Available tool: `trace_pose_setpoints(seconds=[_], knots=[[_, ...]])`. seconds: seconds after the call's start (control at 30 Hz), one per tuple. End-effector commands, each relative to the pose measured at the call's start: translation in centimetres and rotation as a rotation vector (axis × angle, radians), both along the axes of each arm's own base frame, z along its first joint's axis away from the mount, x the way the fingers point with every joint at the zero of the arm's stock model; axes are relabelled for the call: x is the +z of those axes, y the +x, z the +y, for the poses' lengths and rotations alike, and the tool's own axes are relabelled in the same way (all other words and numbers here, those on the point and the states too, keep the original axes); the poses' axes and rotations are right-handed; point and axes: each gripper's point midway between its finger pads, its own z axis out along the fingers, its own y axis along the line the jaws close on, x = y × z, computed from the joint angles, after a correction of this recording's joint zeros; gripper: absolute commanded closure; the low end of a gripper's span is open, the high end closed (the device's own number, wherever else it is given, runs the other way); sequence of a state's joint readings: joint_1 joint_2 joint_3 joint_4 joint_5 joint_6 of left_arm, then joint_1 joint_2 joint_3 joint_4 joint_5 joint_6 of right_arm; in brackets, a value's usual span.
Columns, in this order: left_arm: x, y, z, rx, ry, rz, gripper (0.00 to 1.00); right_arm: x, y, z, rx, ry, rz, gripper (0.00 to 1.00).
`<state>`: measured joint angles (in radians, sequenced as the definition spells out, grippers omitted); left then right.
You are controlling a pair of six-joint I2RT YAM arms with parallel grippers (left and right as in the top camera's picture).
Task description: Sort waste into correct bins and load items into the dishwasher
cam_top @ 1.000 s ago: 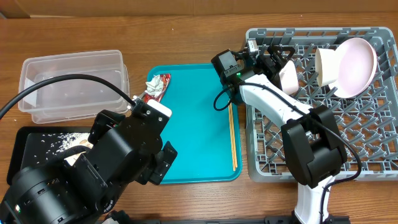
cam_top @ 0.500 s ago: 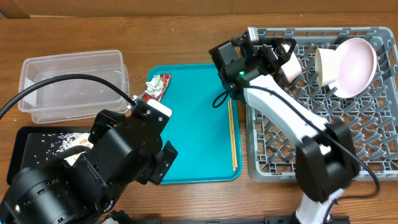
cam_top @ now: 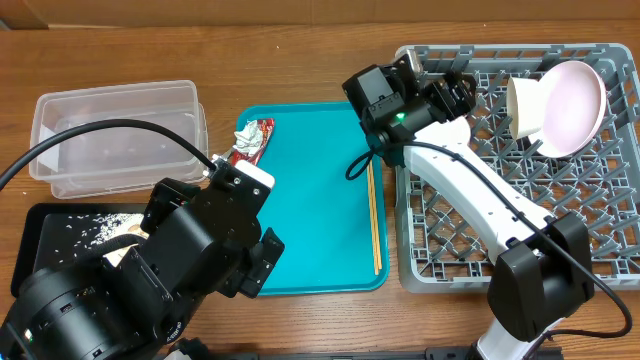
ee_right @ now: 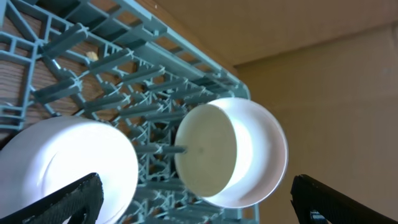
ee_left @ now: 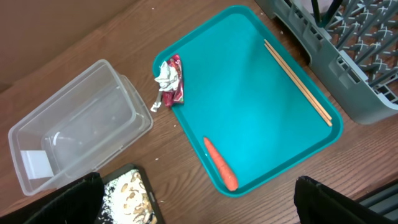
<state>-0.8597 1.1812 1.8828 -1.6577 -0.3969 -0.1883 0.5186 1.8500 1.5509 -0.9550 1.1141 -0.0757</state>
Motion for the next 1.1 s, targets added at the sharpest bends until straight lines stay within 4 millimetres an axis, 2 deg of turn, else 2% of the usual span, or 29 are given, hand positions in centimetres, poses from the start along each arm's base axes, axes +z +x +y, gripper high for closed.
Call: trace_pose_setpoints(seconds=[0.0,0.1,0.2,0.37,0.47,0.53,0.63,0.77,0.9,1.07], knots=[[0.2,0.2,0.0,0.022,-0.016,-0.006,0.0,0.9,-0.7,0.5,-0.061,0.191,-0.099,0.0],[0.5,0.4,-0.1,0.027,-0.026,-0.021,0.0,2.1,-1.9,0.9,-0.09,0.343,-0.113,0.0],[1.3,0.5,-0.1,0.027,-0.058,-0.05,0.0,4.2,-3.8,1.3,-0.115,0.529,-0.118,0.0],[4.9,0.4,1.4,0.065,-0.14,-0.175,0.0,8.9,-8.5,3.2,-0.118,0.904,-0.109,0.0],[7.4,0.1,2.7,0.097,-0.196,-0.263,0.0,12.2,-11.7,4.9,-0.028,1.118,-0.085,0.0],[8.4,-0.2,3.2,0.102,-0.231,-0.294,0.0,14.5,-13.4,5.2,0.037,1.209,-0.11,0.0],[8.6,-0.7,3.7,0.102,-0.245,-0.304,0.0,18.1,-15.8,5.2,0.14,1.322,-0.179,0.0],[8.1,-0.8,3.7,0.097,-0.226,-0.283,0.0,21.4,-18.6,4.8,0.243,1.413,-0.244,0.0],[7.7,-0.6,3.1,0.088,-0.219,-0.265,0.0,22.1,-20.0,2.7,0.226,1.378,-0.315,0.0],[7.4,-0.1,2.6,0.106,-0.224,-0.246,0.0,20.8,-20.0,0.8,0.14,1.289,-0.33,0.0]])
